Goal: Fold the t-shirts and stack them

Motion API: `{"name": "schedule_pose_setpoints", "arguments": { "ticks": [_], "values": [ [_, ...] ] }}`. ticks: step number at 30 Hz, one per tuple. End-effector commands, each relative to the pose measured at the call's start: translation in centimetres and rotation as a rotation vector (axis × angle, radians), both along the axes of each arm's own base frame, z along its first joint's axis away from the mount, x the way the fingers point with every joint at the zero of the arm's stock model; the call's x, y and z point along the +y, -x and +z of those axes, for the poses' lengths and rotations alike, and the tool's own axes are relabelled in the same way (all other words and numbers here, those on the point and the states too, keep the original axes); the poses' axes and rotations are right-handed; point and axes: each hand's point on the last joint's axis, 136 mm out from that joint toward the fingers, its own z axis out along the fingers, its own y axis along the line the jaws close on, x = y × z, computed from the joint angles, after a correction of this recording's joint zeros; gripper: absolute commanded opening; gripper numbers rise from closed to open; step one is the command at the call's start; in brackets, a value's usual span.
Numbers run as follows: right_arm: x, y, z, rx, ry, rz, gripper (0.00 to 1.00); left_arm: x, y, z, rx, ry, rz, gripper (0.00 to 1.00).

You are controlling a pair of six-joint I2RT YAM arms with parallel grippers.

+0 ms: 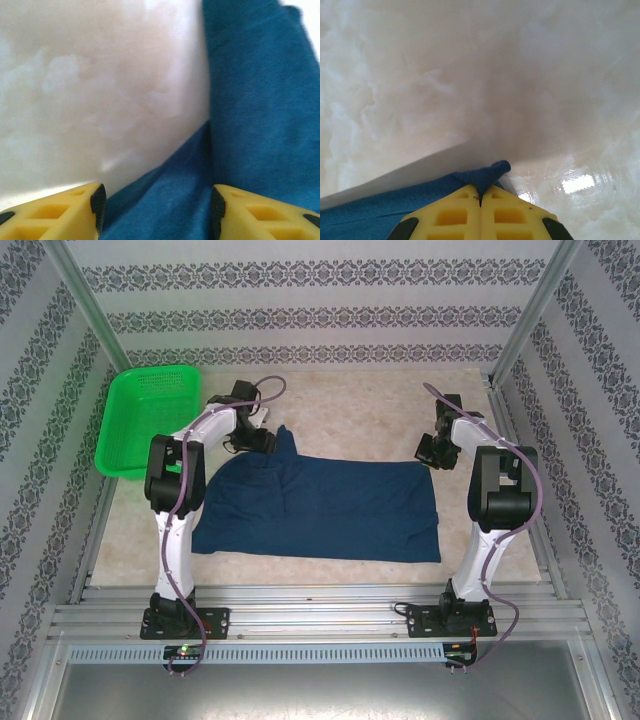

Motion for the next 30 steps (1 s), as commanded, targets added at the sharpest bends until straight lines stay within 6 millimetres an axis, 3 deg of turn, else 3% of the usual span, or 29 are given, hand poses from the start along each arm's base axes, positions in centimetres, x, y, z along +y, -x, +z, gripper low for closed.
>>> {"name": "schedule_pose_setpoints", "arguments": {
  "ticks": [1, 7, 19, 22, 26, 28, 30],
  "values": [
    [-0.1, 0.7, 1.1, -0.002, 0.005, 0.016, 0.04, 0.9, -0.2, 0.0, 0.005, -0.07, -0.022, 0.58],
    [-0.1, 0.8, 1.0, 0.004, 0.008, 0.021, 0.04, 1.4, -1.0, -0.1, -0.007, -0.103, -0.016, 0.57],
    [-0.3, 1.0, 1.1, 0.009, 0.014, 0.024, 0.04, 1.5, -0.8, -1.5, 0.045, -0.095, -0.027, 0.48],
    [-0.3, 0.9, 1.1, 0.007, 0.013, 0.023, 0.04, 1.4, -0.5, -1.8, 0.062, -0.086, -0.032, 0.38],
    [-0.4, 1.0, 1.0, 0.012, 0.018, 0.023, 0.03, 2.1, -0.3, -1.8, 0.081, -0.065, 0.005, 0.1],
    [-0.5, 1.0, 1.0, 0.011, 0.021, 0.021, 0.03, 2.5, -0.6, -0.9, 0.062, -0.037, 0.034, 0.02],
    [-0.7, 1.1, 0.9, 0.013, 0.023, 0.013, 0.01, 3.0, -1.2, 0.7, 0.015, -0.017, 0.073, 0.0]
  ]
}}
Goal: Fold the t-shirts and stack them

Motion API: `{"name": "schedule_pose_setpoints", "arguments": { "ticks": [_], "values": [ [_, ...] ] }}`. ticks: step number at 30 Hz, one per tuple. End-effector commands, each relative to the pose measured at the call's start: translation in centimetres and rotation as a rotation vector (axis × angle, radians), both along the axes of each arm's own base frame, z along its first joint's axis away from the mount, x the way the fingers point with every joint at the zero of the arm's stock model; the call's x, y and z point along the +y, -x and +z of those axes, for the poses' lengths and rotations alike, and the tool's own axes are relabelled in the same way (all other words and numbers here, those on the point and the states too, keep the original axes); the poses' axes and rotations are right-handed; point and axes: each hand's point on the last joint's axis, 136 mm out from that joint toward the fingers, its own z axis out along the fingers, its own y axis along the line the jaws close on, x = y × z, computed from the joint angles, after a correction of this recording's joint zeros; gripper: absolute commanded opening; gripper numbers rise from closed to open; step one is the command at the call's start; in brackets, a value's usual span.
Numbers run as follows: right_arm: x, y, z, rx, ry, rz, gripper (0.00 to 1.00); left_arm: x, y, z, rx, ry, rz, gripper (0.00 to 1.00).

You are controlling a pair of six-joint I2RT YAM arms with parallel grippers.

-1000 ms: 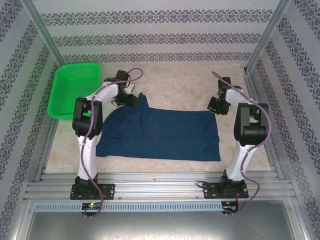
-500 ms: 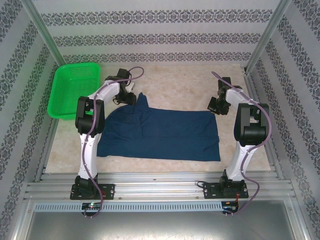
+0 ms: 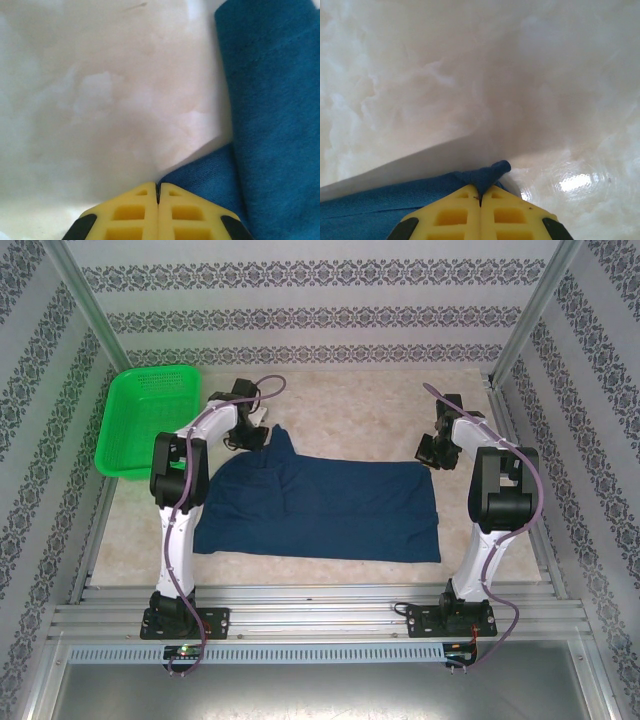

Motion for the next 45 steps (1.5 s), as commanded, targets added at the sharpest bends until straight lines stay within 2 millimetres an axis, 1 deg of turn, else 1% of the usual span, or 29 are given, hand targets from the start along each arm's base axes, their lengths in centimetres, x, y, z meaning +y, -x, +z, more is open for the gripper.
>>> {"name": "schedule_pose_setpoints", "arguments": {
  "ticks": [1, 5, 7, 15, 18, 20, 25, 28, 32, 35, 37, 39, 41, 42, 43, 45],
  "values": [
    [-0.8, 0.7, 0.6, 0.003, 0.02, -0.01, 0.0, 1.6, -0.1, 2.6, -0.035, 0.033, 0.082, 0.0],
    [-1.5, 0.8, 0.6, -0.008, 0.02, -0.042, 0.0, 2.2, -0.6, 5.8, -0.147, 0.094, 0.172, 0.0],
    [-1.8, 0.8, 0.6, -0.015, 0.022, -0.05, 0.0, 2.5, -0.5, 6.9, -0.188, 0.114, 0.207, 0.0],
    [-2.7, 0.9, 0.9, -0.024, 0.034, -0.073, 0.0, 3.1, 0.2, 9.6, -0.295, 0.172, 0.275, 0.0],
    [-2.9, 1.2, 0.7, -0.014, 0.038, -0.078, 0.0, 2.6, 0.6, 10.3, -0.32, 0.21, 0.266, 0.0],
    [-3.0, 1.3, 0.6, -0.009, 0.036, -0.08, 0.0, 2.6, 1.3, 10.0, -0.312, 0.217, 0.279, 0.0],
    [-3.1, 1.7, 0.5, -0.004, 0.041, -0.085, 0.0, 3.1, 4.3, 7.3, -0.21, 0.217, 0.387, 0.0],
    [-3.0, 2.0, 0.2, 0.007, 0.039, -0.087, 0.0, 1.9, 5.9, 6.2, -0.19, 0.262, 0.401, 0.0],
    [-3.0, 2.1, -0.2, 0.013, 0.034, -0.093, 0.0, -0.4, 8.0, 5.0, -0.158, 0.282, 0.349, 0.02],
    [-2.9, 2.2, -0.2, 0.015, 0.03, -0.095, 0.0, -1.2, 9.9, 4.0, -0.123, 0.272, 0.341, 0.02],
    [-2.9, 2.2, -0.3, 0.016, 0.029, -0.097, 0.0, -1.9, 11.1, 3.6, -0.11, 0.287, 0.335, 0.04],
    [-2.9, 2.4, -0.4, 0.023, 0.026, -0.099, 0.0, -2.1, 12.1, 3.1, -0.092, 0.29, 0.333, 0.15],
    [-2.7, 2.4, -0.5, 0.022, 0.021, -0.101, 0.0, -1.8, 12.7, 3.2, -0.094, 0.281, 0.35, 0.32],
    [-2.7, 2.5, -0.6, 0.023, 0.018, -0.101, 0.0, -1.3, 12.7, 3.6, -0.11, 0.264, 0.365, 0.44],
    [-2.7, 2.5, -0.7, 0.025, 0.017, -0.101, 0.0, -0.9, 12.4, 4.4, -0.132, 0.251, 0.38, 0.54],
    [-2.7, 2.5, -0.7, 0.025, 0.016, -0.102, 0.0, -0.4, 11.3, 6.3, -0.17, 0.235, 0.39, 0.64]
  ]
}}
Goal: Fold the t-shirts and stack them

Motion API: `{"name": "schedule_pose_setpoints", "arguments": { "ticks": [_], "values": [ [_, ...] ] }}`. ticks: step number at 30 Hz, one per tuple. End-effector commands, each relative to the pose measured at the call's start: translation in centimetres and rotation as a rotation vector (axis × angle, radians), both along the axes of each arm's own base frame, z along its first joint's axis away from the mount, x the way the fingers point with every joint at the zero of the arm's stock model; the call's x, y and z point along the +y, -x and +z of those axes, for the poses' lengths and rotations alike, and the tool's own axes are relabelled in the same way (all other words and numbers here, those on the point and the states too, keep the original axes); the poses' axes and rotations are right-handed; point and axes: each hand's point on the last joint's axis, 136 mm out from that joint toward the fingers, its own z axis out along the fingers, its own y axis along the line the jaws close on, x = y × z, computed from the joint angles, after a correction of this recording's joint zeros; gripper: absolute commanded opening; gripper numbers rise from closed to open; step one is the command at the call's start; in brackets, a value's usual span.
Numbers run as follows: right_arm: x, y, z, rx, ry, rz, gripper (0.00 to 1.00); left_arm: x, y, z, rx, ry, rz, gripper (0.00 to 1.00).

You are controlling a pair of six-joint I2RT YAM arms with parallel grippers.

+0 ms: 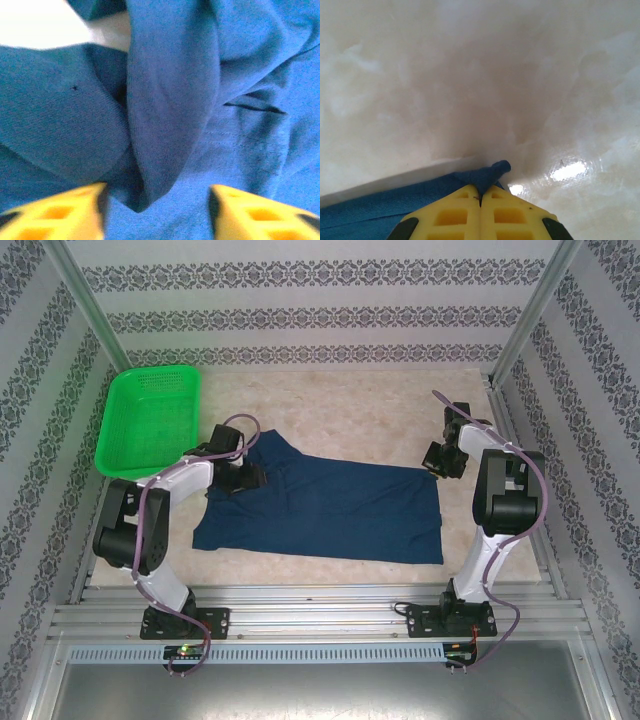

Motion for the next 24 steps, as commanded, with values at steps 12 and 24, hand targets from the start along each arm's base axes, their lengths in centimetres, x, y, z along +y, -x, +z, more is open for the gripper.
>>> {"name": "schedule_pose_setpoints", "arguments": {
  "ticks": [12, 24],
  "values": [
    [-0.5, 0.7, 0.3, -0.001, 0.002, -0.019, 0.0, 3.8, -9.0, 6.2, -0.066, -0.126, 0.13, 0.66],
    [-0.3, 0.6, 0.4, -0.005, -0.004, -0.006, 0.0, 5.0, -9.8, 1.4, 0.057, -0.015, 0.272, 0.54]
  ]
}}
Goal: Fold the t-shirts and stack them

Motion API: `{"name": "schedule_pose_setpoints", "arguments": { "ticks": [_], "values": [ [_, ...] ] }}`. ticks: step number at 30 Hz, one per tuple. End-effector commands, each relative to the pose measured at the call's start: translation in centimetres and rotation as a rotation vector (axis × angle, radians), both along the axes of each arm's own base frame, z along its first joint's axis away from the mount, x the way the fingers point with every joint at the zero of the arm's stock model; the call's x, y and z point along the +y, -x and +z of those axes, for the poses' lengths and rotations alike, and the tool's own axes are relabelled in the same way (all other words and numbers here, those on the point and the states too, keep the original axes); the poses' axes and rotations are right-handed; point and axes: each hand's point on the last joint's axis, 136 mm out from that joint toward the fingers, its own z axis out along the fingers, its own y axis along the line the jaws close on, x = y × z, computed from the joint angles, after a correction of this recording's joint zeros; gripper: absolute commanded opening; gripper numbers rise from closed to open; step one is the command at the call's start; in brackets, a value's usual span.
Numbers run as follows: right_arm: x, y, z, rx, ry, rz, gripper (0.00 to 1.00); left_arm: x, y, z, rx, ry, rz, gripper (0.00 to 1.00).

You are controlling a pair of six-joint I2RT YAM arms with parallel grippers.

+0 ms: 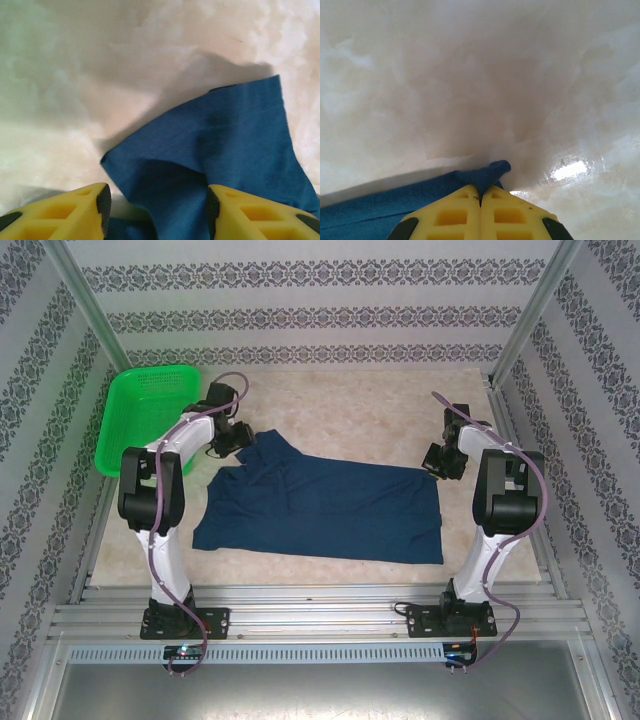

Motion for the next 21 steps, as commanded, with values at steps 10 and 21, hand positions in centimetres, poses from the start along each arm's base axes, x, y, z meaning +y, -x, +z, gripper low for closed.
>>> {"name": "schedule_pose_setpoints", "arguments": {
  "ticks": [10, 21],
  "values": [
    [-0.3, 0.4, 0.7, -0.006, -0.002, 0.004, 0.0, 2.0, 0.9, -2.6, 0.076, 0.027, 0.142, 0.46],
    [-0.3, 0.4, 0.8, -0.009, -0.004, 0.009, 0.0, 2.0, -0.1, -4.3, 0.09, 0.031, 0.144, 0.39]
  ]
}}
